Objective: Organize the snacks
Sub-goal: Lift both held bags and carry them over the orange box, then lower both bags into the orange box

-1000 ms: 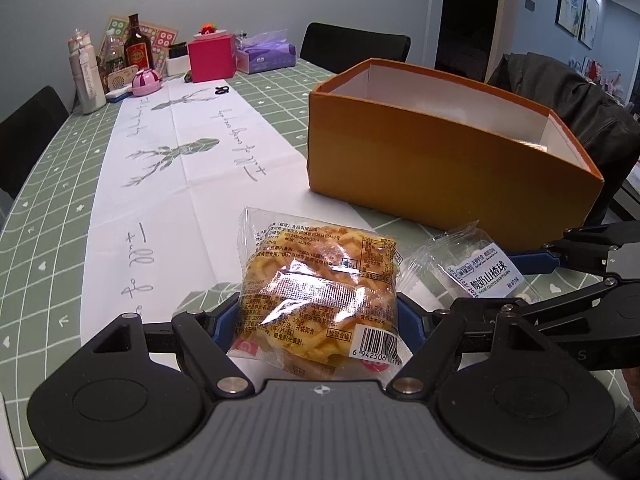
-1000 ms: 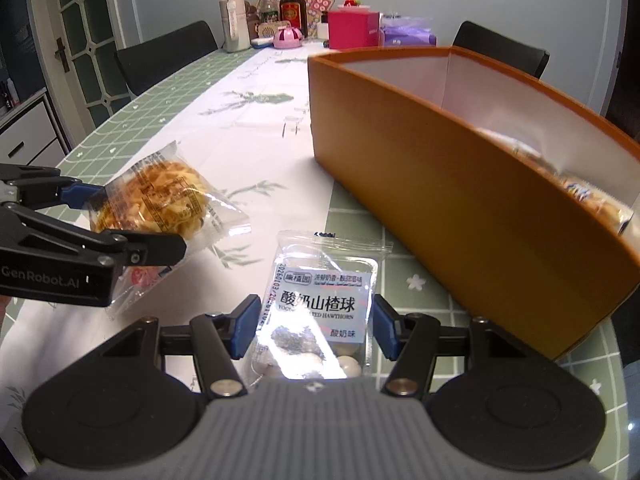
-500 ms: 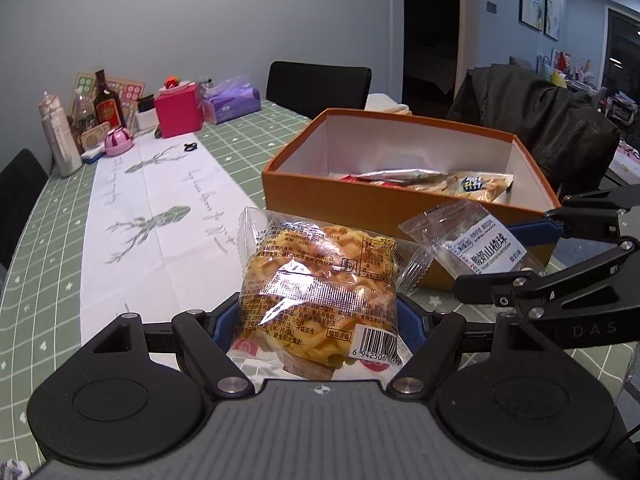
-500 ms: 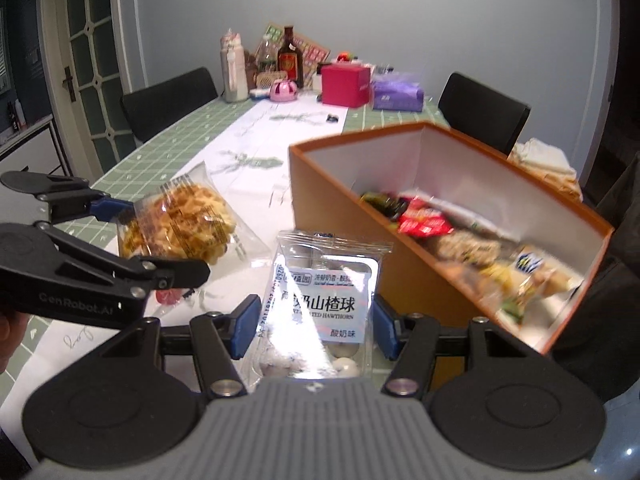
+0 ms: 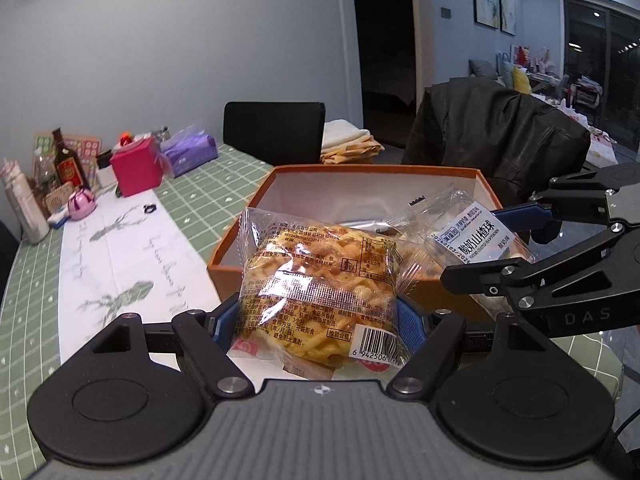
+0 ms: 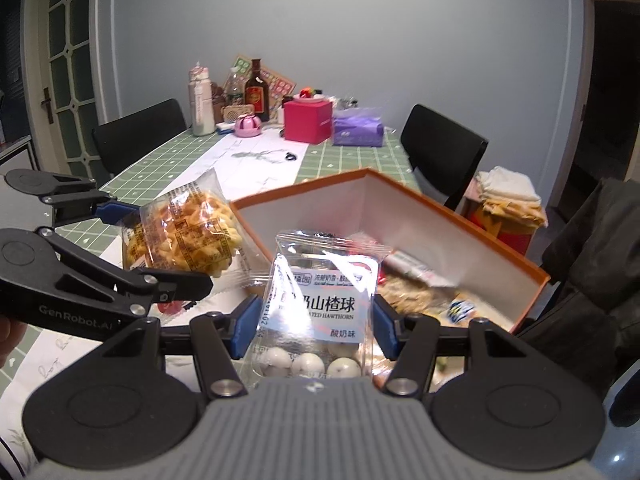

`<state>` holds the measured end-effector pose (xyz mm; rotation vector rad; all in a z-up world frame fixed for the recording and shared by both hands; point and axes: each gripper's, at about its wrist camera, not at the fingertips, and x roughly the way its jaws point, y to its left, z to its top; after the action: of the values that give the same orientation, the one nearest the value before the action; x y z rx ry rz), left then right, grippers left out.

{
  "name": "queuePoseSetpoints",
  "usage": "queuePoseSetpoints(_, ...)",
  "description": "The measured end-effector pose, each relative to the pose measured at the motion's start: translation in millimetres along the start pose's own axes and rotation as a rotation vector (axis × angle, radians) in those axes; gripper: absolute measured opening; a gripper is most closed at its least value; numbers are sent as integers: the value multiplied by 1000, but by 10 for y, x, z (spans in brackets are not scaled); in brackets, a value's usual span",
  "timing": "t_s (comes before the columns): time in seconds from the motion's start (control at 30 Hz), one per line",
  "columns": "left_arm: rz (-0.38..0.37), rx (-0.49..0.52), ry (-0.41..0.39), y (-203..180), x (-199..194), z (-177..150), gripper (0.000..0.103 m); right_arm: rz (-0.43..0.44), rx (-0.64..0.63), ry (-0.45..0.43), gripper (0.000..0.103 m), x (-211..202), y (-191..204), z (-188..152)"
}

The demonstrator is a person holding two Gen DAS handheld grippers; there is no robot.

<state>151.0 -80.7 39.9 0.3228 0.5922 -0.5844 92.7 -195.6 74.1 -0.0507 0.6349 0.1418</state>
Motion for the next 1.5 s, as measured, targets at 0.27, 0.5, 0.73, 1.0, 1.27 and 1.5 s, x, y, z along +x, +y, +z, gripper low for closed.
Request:
queuePoseSetpoints(0.27,-42,68,-19,-105,150,285,89,-25,14,-16,58,-49,-317,225)
queuePoseSetpoints(0.5,-69,149,-28,-195,296,484,89,-59,-9,-11,58,-32,-509,380)
queuePoseSetpoints(0.73,-81,231,-30,-203,490,698,89,-63,-34,-14,58,121,-625,660)
queuePoseSetpoints(1.0,-125,238,95,-103,959,645,89,-38,-20,89,58,666,-721,689)
queuePoseSetpoints(1.27,-132,262,215,-145,1328,540,89,-26,6,192,58,1127,-762,556)
queuePoseSetpoints(1.5,-123,298,273,-166,1523,508,89,-23,10,248,58,1373,-779,513)
